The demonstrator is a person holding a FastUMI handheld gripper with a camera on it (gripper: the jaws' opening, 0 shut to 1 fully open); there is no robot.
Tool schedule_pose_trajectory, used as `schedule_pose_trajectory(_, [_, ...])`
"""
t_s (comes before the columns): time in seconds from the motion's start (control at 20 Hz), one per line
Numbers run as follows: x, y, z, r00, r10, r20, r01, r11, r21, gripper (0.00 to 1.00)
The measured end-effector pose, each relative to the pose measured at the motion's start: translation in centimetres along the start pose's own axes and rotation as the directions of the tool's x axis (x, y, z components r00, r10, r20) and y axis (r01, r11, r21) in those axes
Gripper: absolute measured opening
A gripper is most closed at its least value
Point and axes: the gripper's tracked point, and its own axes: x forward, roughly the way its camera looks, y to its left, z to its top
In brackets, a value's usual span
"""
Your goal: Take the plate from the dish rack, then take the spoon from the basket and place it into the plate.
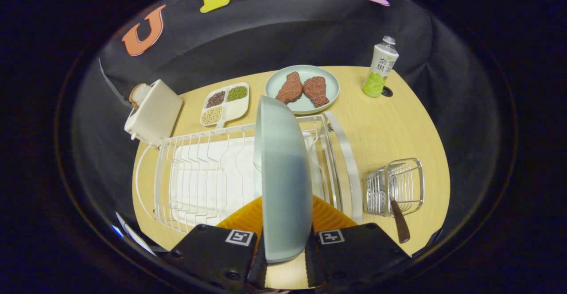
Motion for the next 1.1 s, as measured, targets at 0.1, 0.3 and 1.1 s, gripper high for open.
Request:
schedule_pose_trajectory(0.1, [-0.5, 0.0, 0.3, 0.999, -0.032, 0.019, 0.032, 0.999, 0.021, 0.39])
schedule_pose_trajectory(0.3, [-2.1, 0.0, 0.9, 0.993, -0.108, 0.05, 0.105, 0.993, 0.051, 0.38])
schedule_pose_trajectory(1.1, [-13.8, 1.2, -6.1, 0.946, 0.162, 0.279, -0.164, 0.986, -0.016, 0.33])
